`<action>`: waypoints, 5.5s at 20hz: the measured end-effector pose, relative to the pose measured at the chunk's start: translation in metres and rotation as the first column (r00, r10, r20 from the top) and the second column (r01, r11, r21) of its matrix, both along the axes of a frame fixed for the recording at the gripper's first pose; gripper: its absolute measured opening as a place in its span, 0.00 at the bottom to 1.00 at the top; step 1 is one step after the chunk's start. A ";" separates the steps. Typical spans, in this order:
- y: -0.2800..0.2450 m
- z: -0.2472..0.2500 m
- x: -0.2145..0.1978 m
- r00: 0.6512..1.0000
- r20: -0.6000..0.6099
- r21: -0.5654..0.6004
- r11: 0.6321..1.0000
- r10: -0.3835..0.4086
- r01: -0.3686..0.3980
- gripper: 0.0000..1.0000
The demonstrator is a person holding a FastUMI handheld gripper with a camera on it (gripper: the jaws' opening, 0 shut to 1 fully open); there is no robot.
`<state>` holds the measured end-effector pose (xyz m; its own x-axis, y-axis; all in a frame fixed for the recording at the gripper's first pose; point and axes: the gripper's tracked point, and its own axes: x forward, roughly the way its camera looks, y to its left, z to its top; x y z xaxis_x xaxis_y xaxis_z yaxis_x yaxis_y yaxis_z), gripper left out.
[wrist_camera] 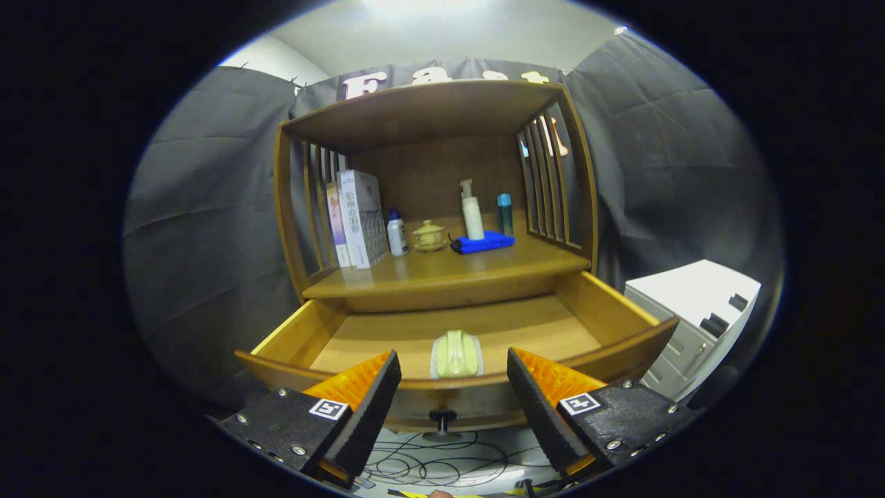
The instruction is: Pull open the drawer, take out the items inside it, and place them on the countertop above the cabinet.
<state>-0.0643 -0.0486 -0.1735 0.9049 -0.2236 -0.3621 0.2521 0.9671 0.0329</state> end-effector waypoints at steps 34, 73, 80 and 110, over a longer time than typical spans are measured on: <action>-0.033 -0.124 0.095 0.802 -0.582 -0.118 0.990 -0.136 0.083 0.15; -0.055 0.008 0.253 0.996 -0.087 -0.095 0.995 -0.032 0.024 0.11; -0.069 0.000 0.281 0.996 -0.082 -0.044 0.998 -0.038 0.034 0.17; 0.058 0.080 0.061 0.951 0.265 -0.083 0.987 0.158 -0.141 0.95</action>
<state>-0.0036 0.0091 -0.0934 0.9917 -0.0927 -0.0891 0.0947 0.9953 0.0180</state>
